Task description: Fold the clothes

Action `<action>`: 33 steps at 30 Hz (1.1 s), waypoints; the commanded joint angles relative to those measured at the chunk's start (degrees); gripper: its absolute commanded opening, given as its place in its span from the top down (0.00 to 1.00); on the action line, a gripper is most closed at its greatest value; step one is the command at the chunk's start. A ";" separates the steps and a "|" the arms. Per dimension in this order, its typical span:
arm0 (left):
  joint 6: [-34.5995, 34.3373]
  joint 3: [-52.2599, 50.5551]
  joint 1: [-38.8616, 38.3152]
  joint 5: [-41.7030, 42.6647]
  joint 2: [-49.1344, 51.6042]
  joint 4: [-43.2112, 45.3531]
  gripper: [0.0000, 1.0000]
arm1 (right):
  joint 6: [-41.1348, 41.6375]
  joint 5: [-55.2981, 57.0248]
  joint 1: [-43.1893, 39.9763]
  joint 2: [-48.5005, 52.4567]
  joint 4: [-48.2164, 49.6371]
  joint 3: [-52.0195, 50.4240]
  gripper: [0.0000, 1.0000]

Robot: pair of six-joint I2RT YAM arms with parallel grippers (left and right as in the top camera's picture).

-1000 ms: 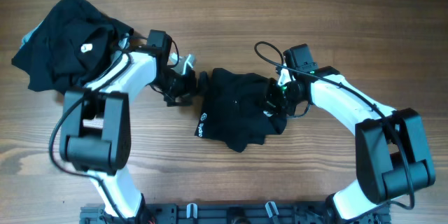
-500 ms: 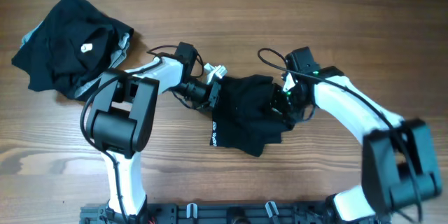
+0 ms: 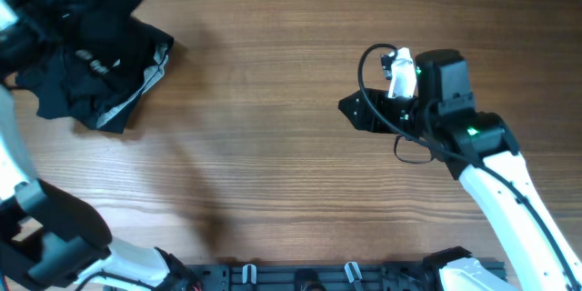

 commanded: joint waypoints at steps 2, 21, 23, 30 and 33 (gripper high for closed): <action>1.03 0.09 5.31 -8.48 7.52 -4.26 0.38 | 0.39 -1.90 -0.02 1.18 0.13 0.74 0.43; 17.92 0.17 -6.91 -20.33 -27.96 -24.96 0.00 | -8.85 14.16 2.01 -3.65 4.13 3.23 0.40; 18.58 0.17 -18.03 -29.46 -33.11 -28.30 0.00 | -11.06 25.29 4.26 -8.52 3.21 5.16 0.37; 18.43 0.15 -39.26 -44.24 -38.95 -37.38 0.00 | -11.56 22.84 4.76 -22.51 -2.10 5.62 0.00; 18.43 0.15 -39.32 -44.24 -38.71 -37.46 0.00 | -5.99 21.09 4.76 -23.08 -2.10 5.60 0.00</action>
